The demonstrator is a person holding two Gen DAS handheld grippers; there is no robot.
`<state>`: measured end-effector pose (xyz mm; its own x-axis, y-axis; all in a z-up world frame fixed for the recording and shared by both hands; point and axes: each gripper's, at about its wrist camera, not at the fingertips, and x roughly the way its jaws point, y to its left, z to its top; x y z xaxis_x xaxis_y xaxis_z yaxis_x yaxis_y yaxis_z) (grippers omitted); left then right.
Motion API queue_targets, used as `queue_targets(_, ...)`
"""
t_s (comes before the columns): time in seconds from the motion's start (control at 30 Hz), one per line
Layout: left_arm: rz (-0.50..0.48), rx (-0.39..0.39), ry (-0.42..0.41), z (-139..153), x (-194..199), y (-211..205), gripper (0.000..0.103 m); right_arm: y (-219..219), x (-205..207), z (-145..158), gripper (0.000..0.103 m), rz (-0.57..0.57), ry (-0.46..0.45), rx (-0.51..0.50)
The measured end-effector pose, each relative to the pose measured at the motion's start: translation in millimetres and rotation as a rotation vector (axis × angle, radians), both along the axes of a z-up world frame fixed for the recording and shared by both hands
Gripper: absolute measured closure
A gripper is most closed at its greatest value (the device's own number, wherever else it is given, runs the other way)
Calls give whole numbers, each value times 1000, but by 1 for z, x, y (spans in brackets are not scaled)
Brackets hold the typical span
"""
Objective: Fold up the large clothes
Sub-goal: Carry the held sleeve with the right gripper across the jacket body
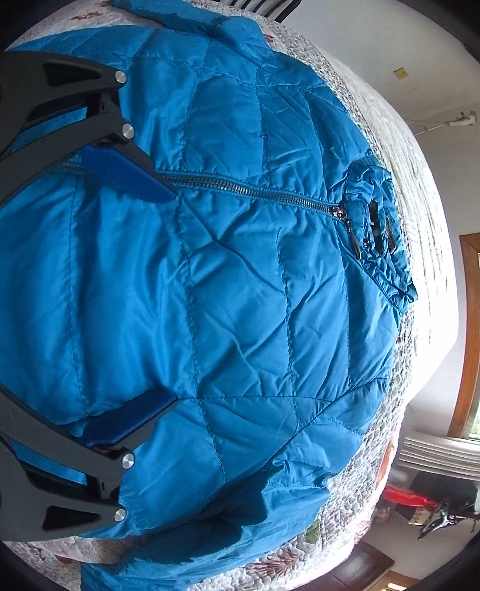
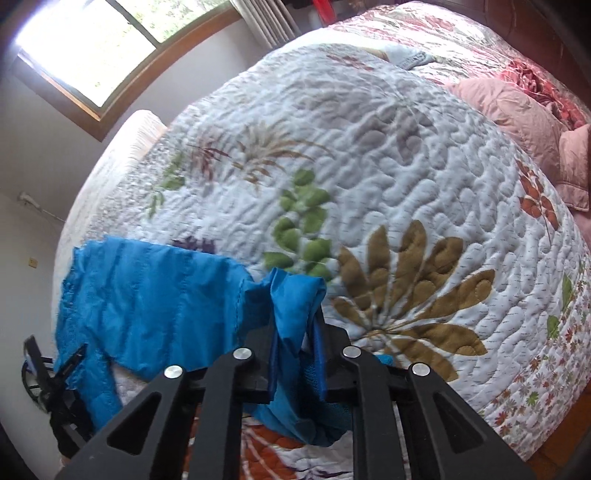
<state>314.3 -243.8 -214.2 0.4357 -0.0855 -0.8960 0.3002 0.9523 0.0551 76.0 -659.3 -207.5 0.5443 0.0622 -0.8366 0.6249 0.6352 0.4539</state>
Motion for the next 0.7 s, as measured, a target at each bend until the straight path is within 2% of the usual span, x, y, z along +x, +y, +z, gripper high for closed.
queue_targets(0.07, -9, -16, -1, 10, -3, 9, 3, 15, 15, 22, 88, 58, -85, 46)
queue_targets(0.17, -27, -20, -25, 29, -9, 25, 3, 49, 48, 52, 89, 164, -166, 58)
queue_targets(0.37, -13, -9, -55, 54, -12, 65, 3, 135, 126, 85, 89, 419, -207, 44)
queue_targets(0.53, 36, -41, -71, 69, -15, 103, 3, 214, 194, 78, 89, 587, -123, -3)
queue_targets(0.7, 71, -49, -76, 75, -12, 127, 3, 270, 242, 39, 89, 688, -16, -15)
